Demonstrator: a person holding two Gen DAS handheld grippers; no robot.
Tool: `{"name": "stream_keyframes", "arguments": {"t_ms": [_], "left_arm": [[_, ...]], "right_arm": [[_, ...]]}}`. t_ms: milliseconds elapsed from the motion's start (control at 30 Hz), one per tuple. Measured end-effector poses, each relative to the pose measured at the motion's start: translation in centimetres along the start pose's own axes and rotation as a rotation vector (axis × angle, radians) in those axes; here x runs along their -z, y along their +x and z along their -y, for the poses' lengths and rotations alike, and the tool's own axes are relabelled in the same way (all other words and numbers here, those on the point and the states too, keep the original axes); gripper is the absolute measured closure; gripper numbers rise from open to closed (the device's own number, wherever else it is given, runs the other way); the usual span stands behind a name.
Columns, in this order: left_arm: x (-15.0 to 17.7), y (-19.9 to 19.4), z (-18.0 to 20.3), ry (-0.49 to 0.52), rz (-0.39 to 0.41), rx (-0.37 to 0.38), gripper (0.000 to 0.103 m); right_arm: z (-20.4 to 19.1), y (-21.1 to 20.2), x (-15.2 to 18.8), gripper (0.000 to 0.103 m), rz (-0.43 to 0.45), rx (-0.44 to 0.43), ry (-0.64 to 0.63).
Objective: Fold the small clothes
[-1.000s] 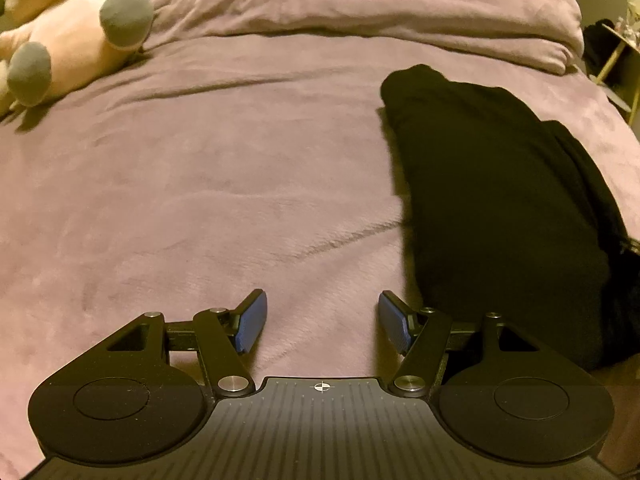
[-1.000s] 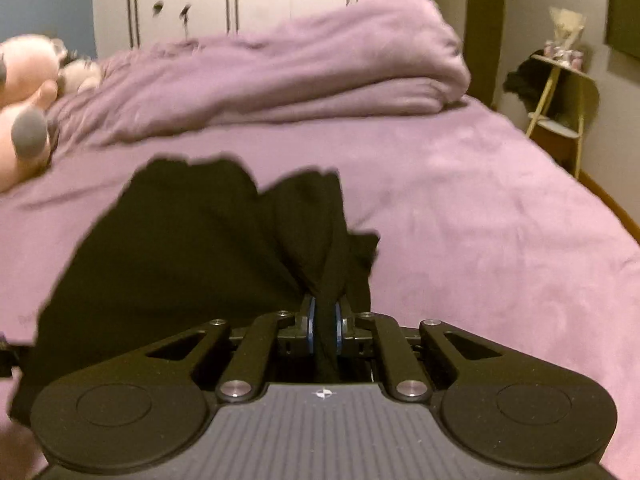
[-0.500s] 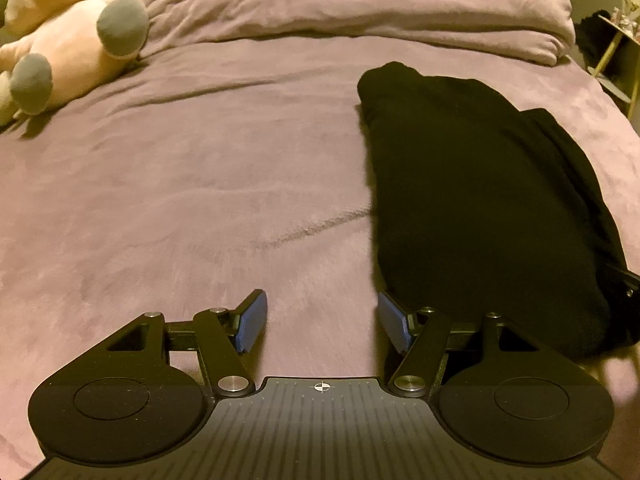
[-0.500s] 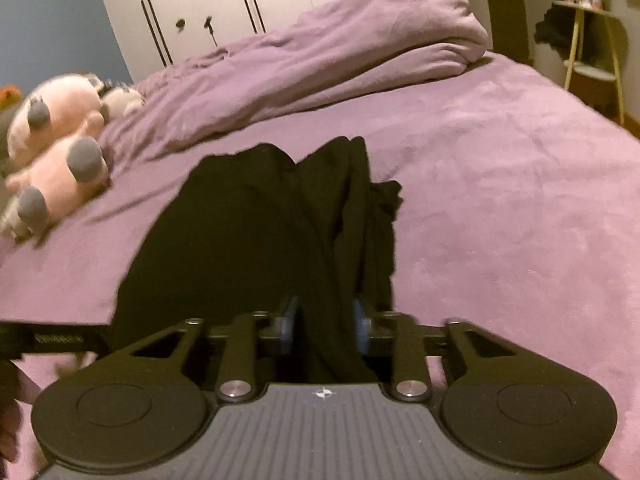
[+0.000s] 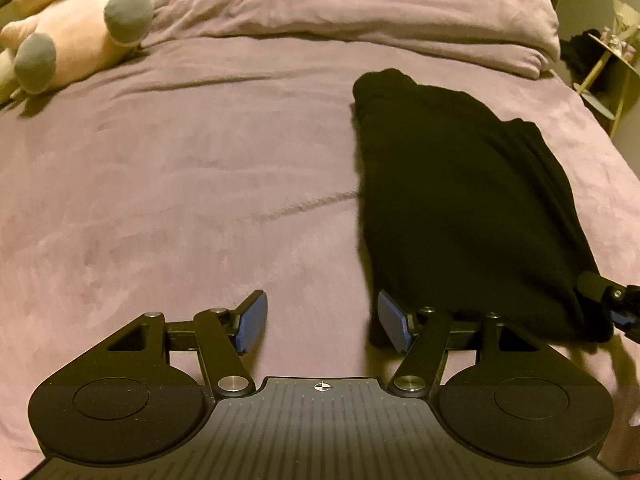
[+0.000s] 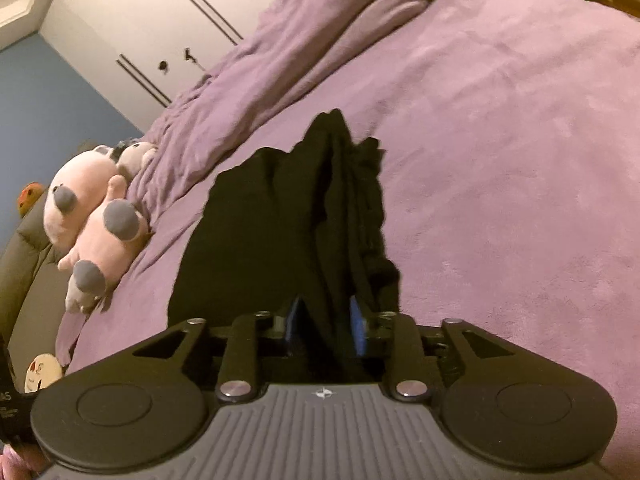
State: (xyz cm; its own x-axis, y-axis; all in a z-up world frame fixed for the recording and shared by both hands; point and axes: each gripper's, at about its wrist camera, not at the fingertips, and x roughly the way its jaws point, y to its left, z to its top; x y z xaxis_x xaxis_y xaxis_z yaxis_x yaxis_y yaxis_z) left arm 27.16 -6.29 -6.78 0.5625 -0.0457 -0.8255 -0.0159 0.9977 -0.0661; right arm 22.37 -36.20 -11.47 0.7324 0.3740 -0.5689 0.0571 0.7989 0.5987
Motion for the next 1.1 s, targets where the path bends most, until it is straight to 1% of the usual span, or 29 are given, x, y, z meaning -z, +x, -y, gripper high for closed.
{"name": "stream_keyframes", "arguments": {"t_ms": [67,100,133,200,233,267,300,333,367,433,467,567,633,700,733,800,867,933,967,1000,1033,1067,1100], "left_arm": [[-0.2,-0.2,0.4,0.007,-0.002,-0.001,0.036],[-0.4,-0.4,0.6,0.012,0.001,0.005,0.036],[-0.5,-0.8,0.8,0.016,0.014,0.020,0.036],[-0.9,-1.2,0.9,0.015,0.035,0.056,0.034],[-1.2,-1.1,0.8,0.005,0.034,0.084,0.033],[-1.3,-0.9,0.6,-0.010,0.028,0.110,0.033],[-1.5,-0.5,0.3,-0.033,0.012,0.145,0.033],[-1.6,-0.1,0.0,-0.061,0.002,0.180,0.033],[-1.7,0.2,-0.4,-0.085,0.000,0.209,0.033],[-1.9,0.8,-1.1,-0.120,-0.004,0.249,0.033],[-2.0,1.1,-1.3,-0.121,-0.003,0.266,0.033],[-3.1,2.0,-1.3,-0.110,0.024,0.294,0.033],[-4.3,3.3,-1.3,-0.135,0.017,0.329,0.033],[-5.5,5.0,-1.6,-0.188,-0.006,0.360,0.033],[-6.0,5.8,-1.8,-0.211,-0.018,0.361,0.033],[-6.7,7.0,-1.8,-0.233,-0.024,0.346,0.033],[-7.0,7.4,-1.6,-0.225,-0.020,0.344,0.033],[-7.1,7.8,-1.1,-0.212,-0.010,0.343,0.030],[-7.1,7.9,-0.9,-0.201,-0.007,0.335,0.030],[-7.2,7.9,-0.6,-0.188,-0.003,0.325,0.028],[-7.2,7.9,-0.6,-0.178,-0.002,0.321,0.028],[-7.3,7.9,-0.3,-0.170,0.000,0.314,0.027],[-7.5,7.9,-0.1,-0.162,-0.002,0.307,0.027]], "right_arm": [[-0.5,0.4,-0.1,0.071,-0.014,0.015,-0.029],[-0.8,0.6,-0.1,0.084,-0.013,0.042,-0.061],[-1.3,0.8,-0.2,0.089,-0.016,0.076,-0.103],[-1.5,-0.1,-0.5,0.090,0.031,0.079,-0.112],[-1.5,-0.4,-0.8,0.090,0.058,0.128,-0.114],[-1.4,-0.3,-0.9,0.090,0.065,0.175,-0.121],[-1.1,0.1,-1.0,0.089,0.054,0.199,-0.127],[-1.0,0.4,-1.0,0.088,0.039,0.197,-0.129],[-1.2,0.4,-0.8,0.085,0.041,0.212,-0.151],[-1.7,0.3,-0.7,0.063,0.060,0.257,-0.197],[-1.5,0.0,-0.7,0.060,0.066,0.254,-0.187],[-0.5,-0.3,-1.4,0.058,0.064,0.171,-0.129],[-0.4,0.0,-2.1,0.051,0.056,0.136,-0.103],[-0.7,0.7,-2.9,0.046,0.052,0.096,-0.094],[-0.7,1.4,-3.5,0.045,0.047,0.082,-0.097],[-1.0,2.9,-4.6,0.046,0.039,0.107,-0.111],[-1.8,3.7,-5.4,0.048,0.054,0.130,-0.144],[-3.0,4.3,-5.8,0.054,0.089,0.135,-0.216],[-3.6,4.7,-6.1,0.056,0.090,0.135,-0.251],[-4.1,5.2,-6.2,0.064,0.087,0.136,-0.277],[-4.5,5.8,-6.3,0.067,0.083,0.134,-0.301],[-4.8,6.5,-6.4,0.067,0.071,0.135,-0.316],[-5.0,7.1,-6.5,0.074,0.060,0.145,-0.320]]}}
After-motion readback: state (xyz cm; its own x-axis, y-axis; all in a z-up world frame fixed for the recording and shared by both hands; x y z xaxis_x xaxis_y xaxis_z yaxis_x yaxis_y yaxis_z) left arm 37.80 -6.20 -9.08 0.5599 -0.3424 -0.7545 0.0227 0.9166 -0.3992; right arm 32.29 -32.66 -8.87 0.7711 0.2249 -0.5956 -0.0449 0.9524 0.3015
